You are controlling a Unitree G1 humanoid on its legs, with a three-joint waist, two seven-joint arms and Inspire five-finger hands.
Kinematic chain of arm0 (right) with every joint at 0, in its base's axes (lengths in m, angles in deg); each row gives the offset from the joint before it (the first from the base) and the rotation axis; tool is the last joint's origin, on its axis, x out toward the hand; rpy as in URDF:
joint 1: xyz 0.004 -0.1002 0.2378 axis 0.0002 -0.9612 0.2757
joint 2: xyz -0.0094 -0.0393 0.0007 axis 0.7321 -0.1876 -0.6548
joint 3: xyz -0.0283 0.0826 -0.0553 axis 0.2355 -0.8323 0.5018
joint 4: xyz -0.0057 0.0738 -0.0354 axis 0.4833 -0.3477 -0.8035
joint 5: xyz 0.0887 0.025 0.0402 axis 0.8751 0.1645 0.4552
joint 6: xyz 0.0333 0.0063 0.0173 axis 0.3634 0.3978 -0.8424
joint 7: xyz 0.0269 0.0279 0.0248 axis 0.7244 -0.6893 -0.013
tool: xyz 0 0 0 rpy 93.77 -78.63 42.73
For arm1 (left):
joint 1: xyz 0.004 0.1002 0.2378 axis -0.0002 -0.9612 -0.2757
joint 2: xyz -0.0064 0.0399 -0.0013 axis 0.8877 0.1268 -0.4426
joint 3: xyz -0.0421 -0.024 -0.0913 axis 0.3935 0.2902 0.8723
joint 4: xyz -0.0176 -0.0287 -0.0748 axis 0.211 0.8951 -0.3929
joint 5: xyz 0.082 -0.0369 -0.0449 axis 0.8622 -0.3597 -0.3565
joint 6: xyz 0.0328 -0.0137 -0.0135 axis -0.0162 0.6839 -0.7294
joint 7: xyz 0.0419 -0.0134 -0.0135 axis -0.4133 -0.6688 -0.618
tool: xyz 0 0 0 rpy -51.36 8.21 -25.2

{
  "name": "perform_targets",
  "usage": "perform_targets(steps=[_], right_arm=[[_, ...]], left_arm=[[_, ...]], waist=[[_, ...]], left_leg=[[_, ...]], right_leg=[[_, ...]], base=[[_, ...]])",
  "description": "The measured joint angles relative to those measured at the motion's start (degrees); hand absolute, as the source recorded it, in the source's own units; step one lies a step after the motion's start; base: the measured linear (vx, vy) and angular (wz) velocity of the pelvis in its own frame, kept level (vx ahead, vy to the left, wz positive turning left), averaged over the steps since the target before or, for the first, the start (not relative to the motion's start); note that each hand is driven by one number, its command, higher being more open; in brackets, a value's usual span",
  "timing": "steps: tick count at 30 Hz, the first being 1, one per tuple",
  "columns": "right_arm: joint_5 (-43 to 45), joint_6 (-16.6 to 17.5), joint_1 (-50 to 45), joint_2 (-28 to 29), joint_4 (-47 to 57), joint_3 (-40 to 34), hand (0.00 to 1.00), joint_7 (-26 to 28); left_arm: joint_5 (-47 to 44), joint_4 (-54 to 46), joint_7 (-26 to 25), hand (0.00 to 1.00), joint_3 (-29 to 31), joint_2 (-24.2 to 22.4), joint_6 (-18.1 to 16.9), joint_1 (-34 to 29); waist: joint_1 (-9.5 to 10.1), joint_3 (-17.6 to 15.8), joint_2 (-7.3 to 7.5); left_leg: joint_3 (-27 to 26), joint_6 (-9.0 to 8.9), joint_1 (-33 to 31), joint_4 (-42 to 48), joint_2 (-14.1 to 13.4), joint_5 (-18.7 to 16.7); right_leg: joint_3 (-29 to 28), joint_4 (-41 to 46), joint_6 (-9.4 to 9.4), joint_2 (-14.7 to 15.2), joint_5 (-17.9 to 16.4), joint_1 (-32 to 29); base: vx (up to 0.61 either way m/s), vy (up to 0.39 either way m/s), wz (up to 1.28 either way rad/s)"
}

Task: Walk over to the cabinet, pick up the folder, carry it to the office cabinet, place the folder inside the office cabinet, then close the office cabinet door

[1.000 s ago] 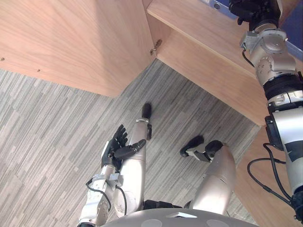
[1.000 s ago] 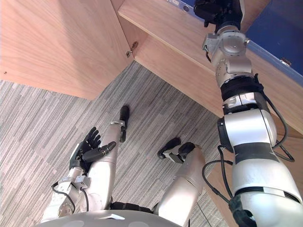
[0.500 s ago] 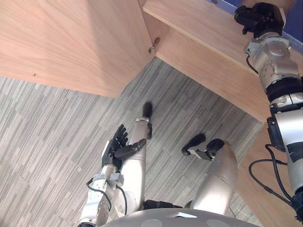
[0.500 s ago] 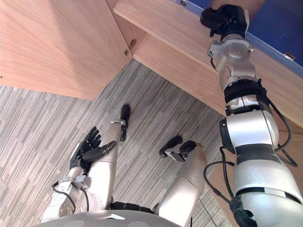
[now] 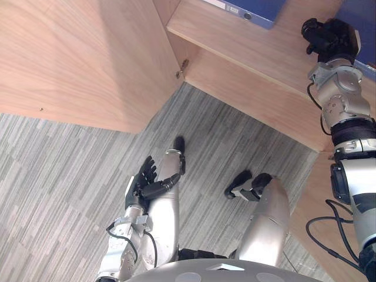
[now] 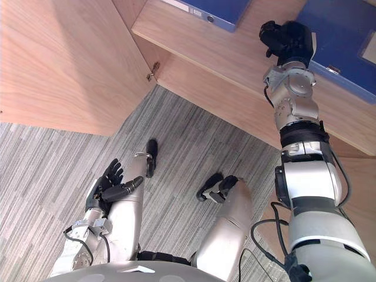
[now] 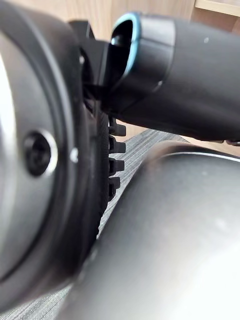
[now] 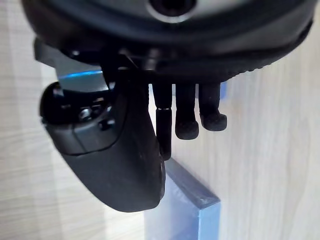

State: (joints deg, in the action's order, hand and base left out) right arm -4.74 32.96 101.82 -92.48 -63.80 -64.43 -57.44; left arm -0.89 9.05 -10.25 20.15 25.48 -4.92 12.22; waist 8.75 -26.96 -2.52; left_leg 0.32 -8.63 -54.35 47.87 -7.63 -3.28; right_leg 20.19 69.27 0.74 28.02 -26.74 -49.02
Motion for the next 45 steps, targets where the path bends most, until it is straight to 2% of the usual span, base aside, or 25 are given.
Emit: perform_targets(steps=[2, 5, 8, 12, 17, 20, 25, 29, 32, 36, 43, 45], right_arm=[[0.0, 0.1, -1.5, 0.2, 2.0, -0.7, 0.0, 0.4], [0.0, 1.1, -9.2, 1.5, 11.8, -3.3, 0.0, 1.3], [-0.2, 2.8, -19.4, 5.9, 22.4, -6.5, 0.0, 2.5], [-1.2, 3.0, -30.7, 11.4, 29.2, -8.8, 0.0, 3.8], [-3.5, 3.0, -42.0, 16.7, 31.8, -10.8, 0.0, 6.5], [-5.8, 3.0, -47.8, 18.8, 32.9, -12.4, 0.0, 9.1], [-7.9, 3.0, -56.0, 19.6, 34.1, -15.9, 0.0, 12.0], [-9.8, 3.0, -62.2, 23.1, 34.1, -17.3, 0.0, 13.8], [-10.3, 2.8, -67.4, 25.6, 34.1, -17.3, 0.0, 15.7], [-14.8, 2.3, -72.9, 28.0, 31.6, -17.0, 0.0, 17.3], [-19.1, 0.6, -79.6, 30.9, 20.7, -16.0, 0.0, 20.0], [-20.7, 0.4, -80.6, 31.6, 18.9, -15.7, 0.0, 20.4]], left_arm=[[0.0, 0.3, 0.0, 1.0, 0.0, 0.1, 0.0, 0.0], [0.5, 1.1, 0.2, 1.0, 0.0, 0.8, 0.0, -0.1], [1.2, 2.7, 0.4, 1.0, 0.1, 1.6, -0.1, -0.1], [2.8, 4.8, 0.8, 1.0, 0.3, 1.7, -0.2, 0.0], [3.9, 7.7, 2.3, 1.0, 1.5, 1.9, -0.4, -0.1], [6.0, 10.0, 3.6, 1.0, 2.4, 2.2, -1.1, -0.1], [10.0, 15.1, 4.3, 1.0, 3.7, 3.4, -1.6, -0.1], [12.3, 18.5, 4.3, 1.0, 4.8, 2.9, -1.6, -0.2], [14.7, 21.6, 4.3, 1.0, 6.0, 1.7, -1.6, -0.1], [18.8, 25.9, 4.3, 1.0, 7.9, 0.8, -1.5, 0.0], [23.5, 32.2, 4.0, 1.0, 10.4, -1.6, -1.3, -0.3], [23.7, 33.1, 3.8, 1.0, 10.7, -1.9, -1.2, -0.5]], waist=[[-0.12, 0.0, 0.01], [-0.68, 0.0, 0.02], [-1.97, 0.0, 0.21], [-2.72, 0.0, 0.7], [-3.59, -0.4, 1.59], [-4.38, -0.4, 1.64], [-4.84, 0.0, 1.88], [-5.85, 2.9, 2.49], [-5.98, 5.7, 2.55], [-7.59, 9.2, 2.29], [-7.88, 15.8, 0.9], [-8.22, 16.5, 0.77]], left_leg=[[0.0, -0.12, 0.7, 0.1, -0.3, -0.1], [-0.2, -0.11, 2.6, 1.1, -1.4, -1.6], [-1.1, 0.32, 5.5, 1.7, -2.0, -3.3], [-3.2, 1.22, 10.1, 1.3, -2.7, -5.1], [-5.2, 2.12, 17.3, -1.5, -2.9, -6.1], [-5.8, 2.19, 21.9, -4.8, -2.8, -6.1], [-7.6, 2.3, 28.0, -8.8, -2.7, -6.6], [-8.4, 2.61, 31.1, -10.1, -2.9, -7.5], [-8.4, 3.14, 34.0, -10.3, -2.9, -9.5], [-9.1, 3.64, 36.3, -11.1, -2.8, -10.7], [-9.4, 3.41, 41.7, -15.2, -1.9, -10.9], [-9.8, 3.44, 43.2, -16.1, -1.9, -10.9]], right_leg=[[0.0, -0.7, 0.2, -0.5, 0.4, 0.9], [0.0, -2.6, 0.85, -1.8, 1.2, 3.5], [-0.4, -4.9, 2.12, -2.6, 2.1, 7.0], [-1.5, -8.4, 2.87, -3.4, 3.7, 11.0], [-1.9, -14.1, 3.21, -4.6, 5.5, 18.2], [-2.1, -19.8, 3.36, -6.3, 7.9, 22.7], [-3.0, -27.9, 4.44, -8.3, 11.1, 28.4], [-3.3, -33.6, 5.46, -9.6, 13.4, 32.3], [-4.7, -37.0, 6.66, -10.7, 14.6, 34.9], [-5.0, -40.9, 8.3, -11.3, 16.2, 37.5], [-5.4, -47.4, 9.13, -11.9, 18.6, 42.9], [-5.7, -48.6, 8.93, -12.2, 19.0, 44.1]], base=[[0.01, 0.034, -0.17], [0.03, 0.068, -0.21], [0.05, 0.097, -0.18], [0.05, 0.107, -0.24], [0.06, 0.086, -0.14], [0.06, 0.086, -0.2], [0.06, 0.081, -0.19], [0.14, 0.088, -0.18], [0.14, 0.092, -0.35], [0.12, 0.066, -0.18], [0.06, 0.025, -0.1], [-0.01, 0.01, -0.12]])
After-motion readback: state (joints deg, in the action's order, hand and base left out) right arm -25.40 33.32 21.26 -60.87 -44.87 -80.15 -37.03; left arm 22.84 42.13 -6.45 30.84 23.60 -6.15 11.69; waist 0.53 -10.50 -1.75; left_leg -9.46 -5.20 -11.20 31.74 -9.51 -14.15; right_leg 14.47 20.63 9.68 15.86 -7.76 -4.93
